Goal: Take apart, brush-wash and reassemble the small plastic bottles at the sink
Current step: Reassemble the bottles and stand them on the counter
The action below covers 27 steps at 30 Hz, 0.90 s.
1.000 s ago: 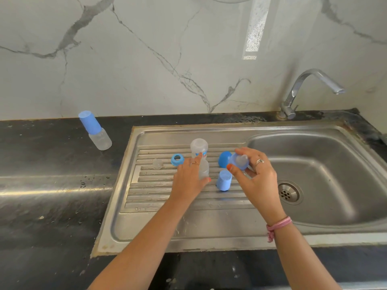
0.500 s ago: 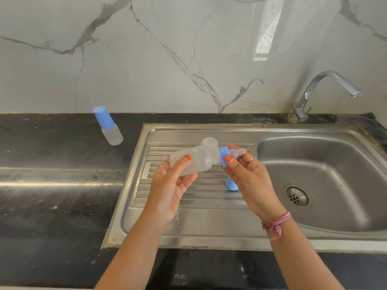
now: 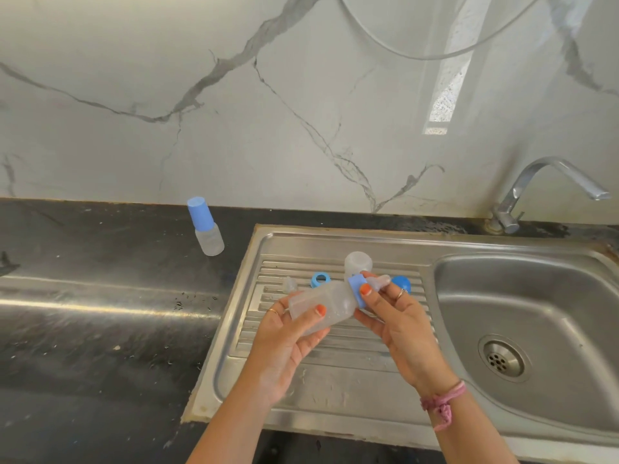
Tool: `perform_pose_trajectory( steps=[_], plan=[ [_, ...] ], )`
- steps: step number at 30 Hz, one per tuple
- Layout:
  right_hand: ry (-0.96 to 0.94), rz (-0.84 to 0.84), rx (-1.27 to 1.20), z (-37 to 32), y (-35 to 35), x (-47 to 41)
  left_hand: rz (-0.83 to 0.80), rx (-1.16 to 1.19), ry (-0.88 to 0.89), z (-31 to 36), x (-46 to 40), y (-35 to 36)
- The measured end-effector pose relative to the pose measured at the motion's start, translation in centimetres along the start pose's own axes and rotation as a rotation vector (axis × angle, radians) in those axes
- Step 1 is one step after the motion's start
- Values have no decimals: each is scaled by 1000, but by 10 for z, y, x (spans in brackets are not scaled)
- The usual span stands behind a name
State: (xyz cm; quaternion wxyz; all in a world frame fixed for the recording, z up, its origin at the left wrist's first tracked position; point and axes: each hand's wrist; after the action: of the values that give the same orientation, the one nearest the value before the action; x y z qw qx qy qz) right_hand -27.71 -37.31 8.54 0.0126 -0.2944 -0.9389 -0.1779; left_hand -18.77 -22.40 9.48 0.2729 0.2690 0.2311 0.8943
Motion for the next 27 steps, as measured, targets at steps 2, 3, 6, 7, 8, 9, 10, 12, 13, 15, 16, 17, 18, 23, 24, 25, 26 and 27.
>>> perform_pose_trajectory(
  steps=[2,3,6,7,8,9,10,12,13,15,16,17,18,23,24,25,26,27],
  plan=[
    [3,15,70,-4,0,-1,-1,-43,29,1,0,-2],
    [3,27,82,-5,1,-2,-2,-59,50,1,0,-2],
    [10,96,118,-7,7,-5,-1,-100,96,1,2,0],
    [16,120,134,-8,9,-6,1,-106,105,1,2,1],
    [25,131,145,-8,12,-6,1,-98,107,1,2,2],
    [37,128,157,-9,13,-7,0,-79,105,0,3,3],
    [55,109,173,-11,12,-7,-3,-58,104,0,2,3],
    [107,7,177,-16,7,-8,-2,-24,105,1,1,3],
    [134,-60,147,-18,3,-8,4,-11,107,2,0,3],
    [166,-164,57,-21,-4,-8,12,9,106,3,-2,3],
    [166,-189,23,-21,-6,-8,11,17,104,3,-3,3],
    [153,-193,11,-20,-6,-9,7,24,102,3,-3,4],
    [133,-176,19,-18,-6,-10,2,28,101,3,-4,4],
    [116,28,214,-14,8,-13,-3,2,116,2,-6,7],
    [126,27,245,-15,8,-13,-4,-3,118,2,-6,7],
    [136,-5,262,-16,6,-13,-4,-4,119,2,-7,8],
    [148,-63,257,-18,4,-12,-5,-2,119,2,-8,8],
    [159,-122,225,-18,-1,-13,-7,2,119,1,-8,8]
  ],
)
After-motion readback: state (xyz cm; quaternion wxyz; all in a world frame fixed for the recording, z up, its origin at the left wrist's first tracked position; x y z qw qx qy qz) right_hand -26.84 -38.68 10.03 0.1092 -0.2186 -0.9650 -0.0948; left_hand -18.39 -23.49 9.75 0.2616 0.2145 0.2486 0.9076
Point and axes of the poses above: each hand's wrist, its own x-axis away from the middle knuckle, its own y-axis out of the palm, z = x × y, and after that the axes turned 3 degrees about x, right-handed
